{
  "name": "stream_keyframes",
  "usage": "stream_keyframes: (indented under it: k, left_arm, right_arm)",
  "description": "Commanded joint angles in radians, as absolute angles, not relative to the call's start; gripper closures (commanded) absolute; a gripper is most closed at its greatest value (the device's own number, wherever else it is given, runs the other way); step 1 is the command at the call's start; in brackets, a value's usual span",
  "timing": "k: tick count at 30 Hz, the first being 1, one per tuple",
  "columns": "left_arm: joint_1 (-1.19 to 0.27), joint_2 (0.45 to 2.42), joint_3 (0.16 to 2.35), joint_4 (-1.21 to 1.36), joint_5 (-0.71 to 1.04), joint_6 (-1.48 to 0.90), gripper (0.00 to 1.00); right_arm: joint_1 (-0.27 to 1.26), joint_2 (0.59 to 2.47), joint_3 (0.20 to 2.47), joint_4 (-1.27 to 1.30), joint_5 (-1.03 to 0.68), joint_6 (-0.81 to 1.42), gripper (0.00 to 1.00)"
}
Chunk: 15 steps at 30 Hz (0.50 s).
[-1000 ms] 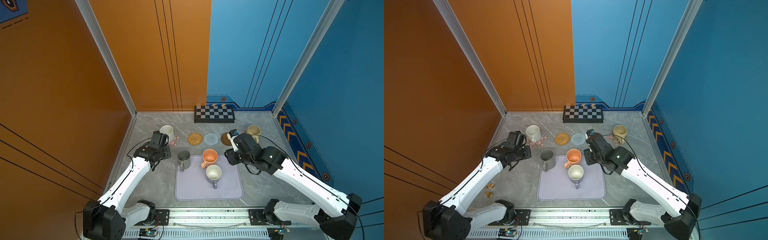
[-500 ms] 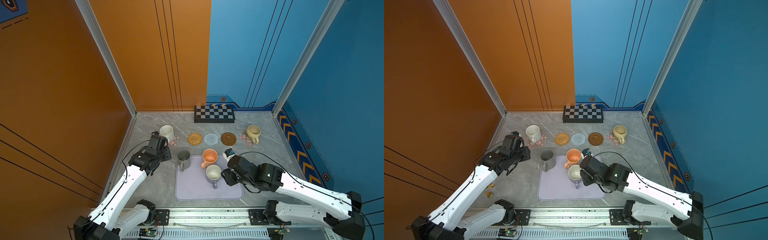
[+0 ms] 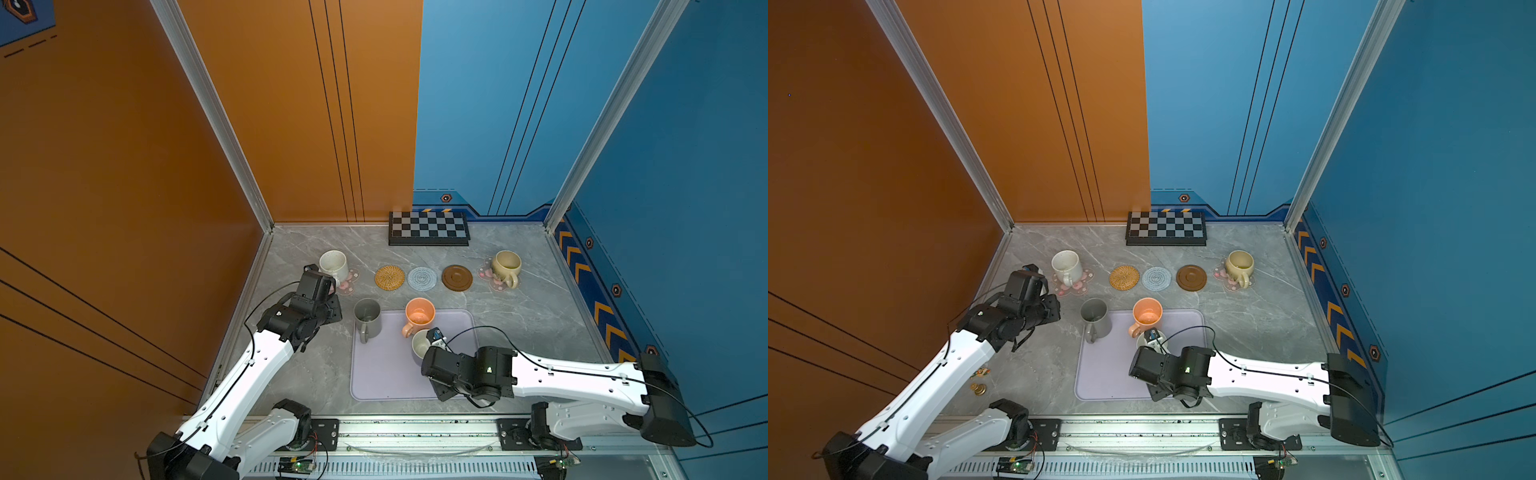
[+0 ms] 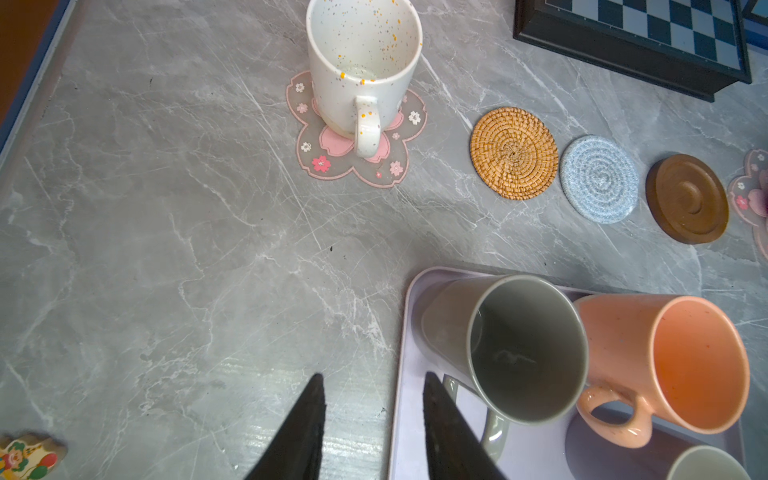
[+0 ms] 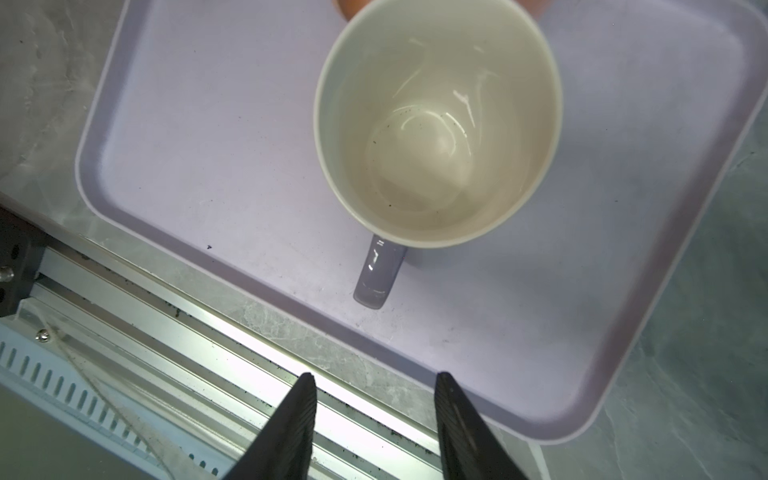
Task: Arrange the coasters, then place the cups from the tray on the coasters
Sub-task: 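Move the right gripper over the white mug with purple handle on the tray, then lower the right gripper onto the white mug's rim and close it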
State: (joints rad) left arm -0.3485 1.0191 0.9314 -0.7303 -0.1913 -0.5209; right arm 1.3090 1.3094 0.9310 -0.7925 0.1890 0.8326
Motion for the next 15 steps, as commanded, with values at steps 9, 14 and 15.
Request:
stream_keyframes:
  k: [9,14,15]
  left_arm:
    - [-0.347,1.012,0.927,-0.761,-0.208,-0.485,0.6]
    - [-0.337,1.011,0.924,-0.761,-0.204,-0.48,0.6]
    - [-0.336,1.011,0.925,-0.761,-0.201,-0.479,0.6]
  right_arm:
    - [1.266,1.404,0.973,-0.735,0.18,0.827,0.5]
    - [1.239,1.424,0.966,-0.697,0.164,0.822,0.51]
    - [1.234,1.433,0.972,-0.693,0.162,0.818,0.51]
